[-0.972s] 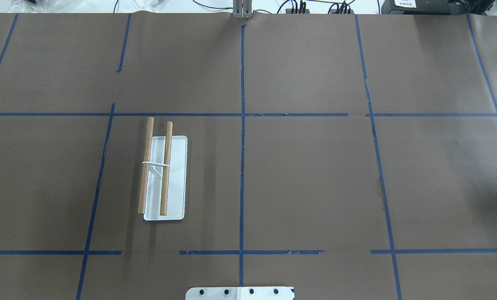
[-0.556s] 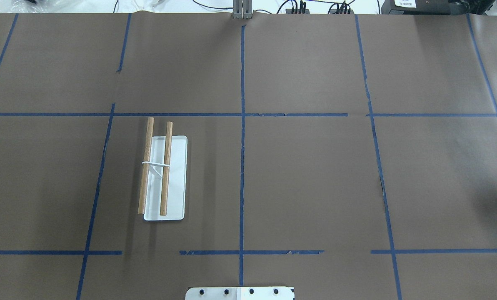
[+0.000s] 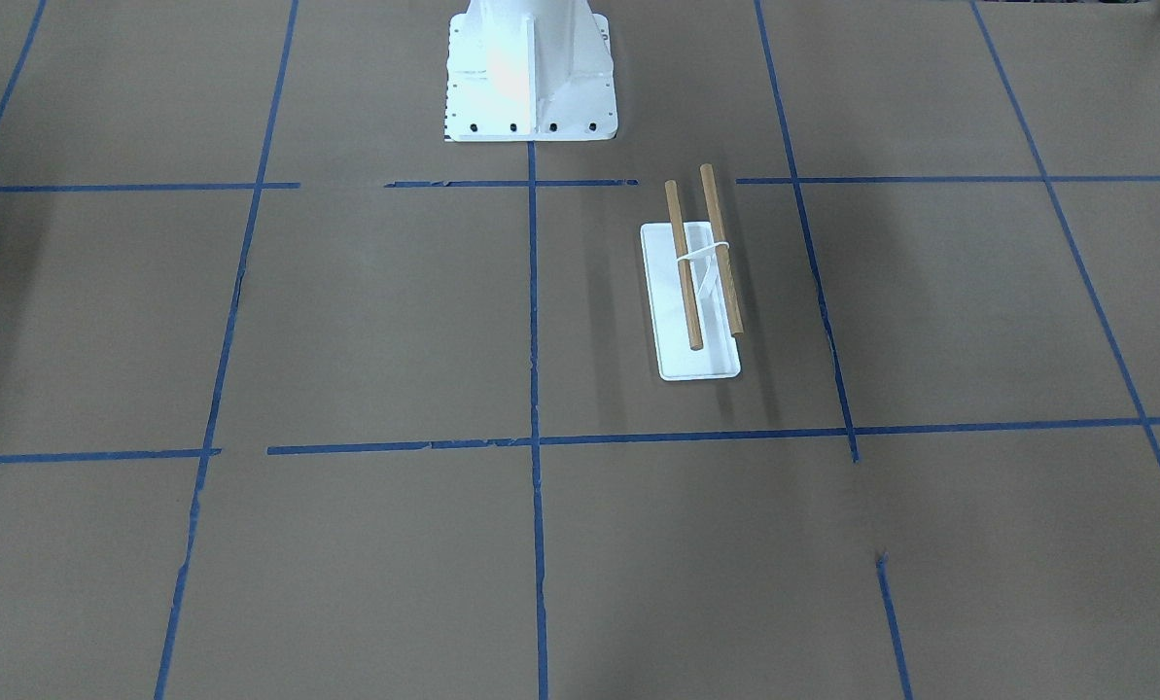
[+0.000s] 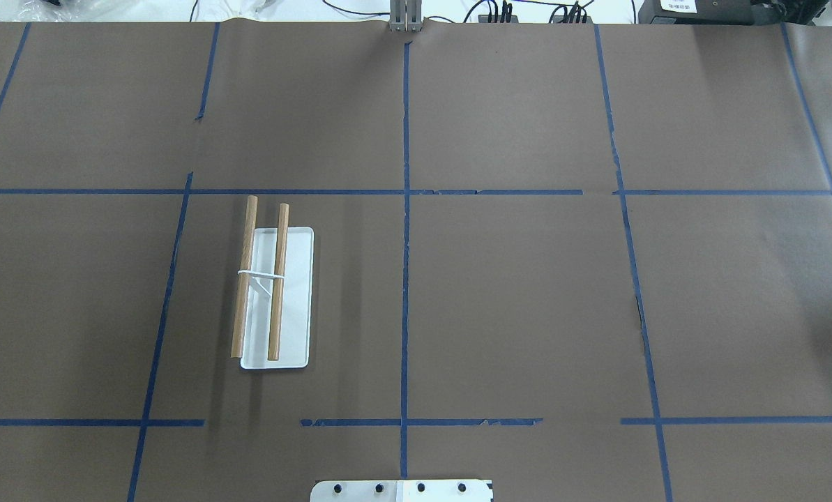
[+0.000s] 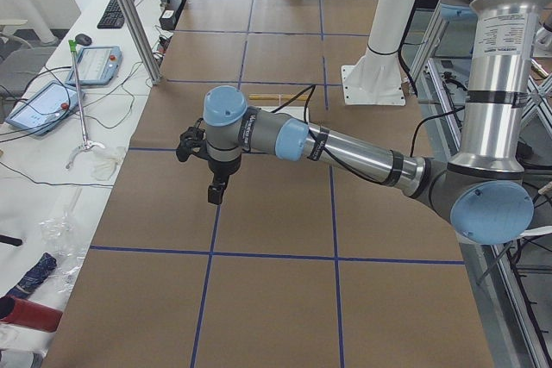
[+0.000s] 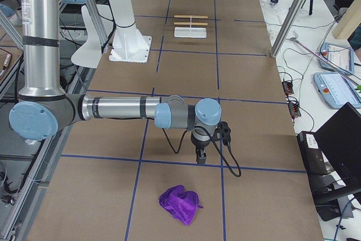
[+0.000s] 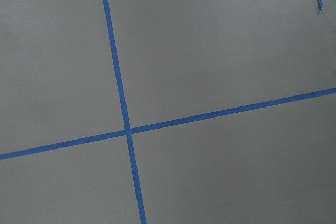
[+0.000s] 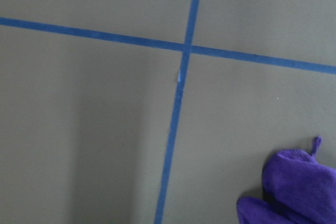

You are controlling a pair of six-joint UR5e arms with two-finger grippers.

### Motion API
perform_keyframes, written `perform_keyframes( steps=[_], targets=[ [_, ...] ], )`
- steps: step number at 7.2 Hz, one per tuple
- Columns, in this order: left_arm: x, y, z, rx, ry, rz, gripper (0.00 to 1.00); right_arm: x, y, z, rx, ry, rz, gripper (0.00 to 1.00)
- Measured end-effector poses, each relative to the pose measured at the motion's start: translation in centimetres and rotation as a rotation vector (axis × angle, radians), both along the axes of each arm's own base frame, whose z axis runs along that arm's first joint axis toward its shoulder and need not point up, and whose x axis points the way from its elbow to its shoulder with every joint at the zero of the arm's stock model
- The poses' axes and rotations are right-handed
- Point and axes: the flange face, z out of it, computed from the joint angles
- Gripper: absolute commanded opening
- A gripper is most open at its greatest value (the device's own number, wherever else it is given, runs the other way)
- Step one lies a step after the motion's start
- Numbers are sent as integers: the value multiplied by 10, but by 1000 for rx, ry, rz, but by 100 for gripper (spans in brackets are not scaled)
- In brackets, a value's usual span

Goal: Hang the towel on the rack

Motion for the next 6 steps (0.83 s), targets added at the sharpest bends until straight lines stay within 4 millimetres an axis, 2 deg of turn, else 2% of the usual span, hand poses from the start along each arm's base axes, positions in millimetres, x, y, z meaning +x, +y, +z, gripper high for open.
perform_keyframes(
  steps=[1,3,4,6],
  targets=[
    [0,0,0,2,0,0,100,15,13,28,-28,-1,11,100],
    [0,0,-1,3,0,0,100,32,39,89,-64,8,61,99],
    [1,0,-1,3,0,0,100,36,49,110,-69,38,118,96],
    [1,0,-2,4,1,0,100,41,66,135,-68,102,209,92]
  ],
)
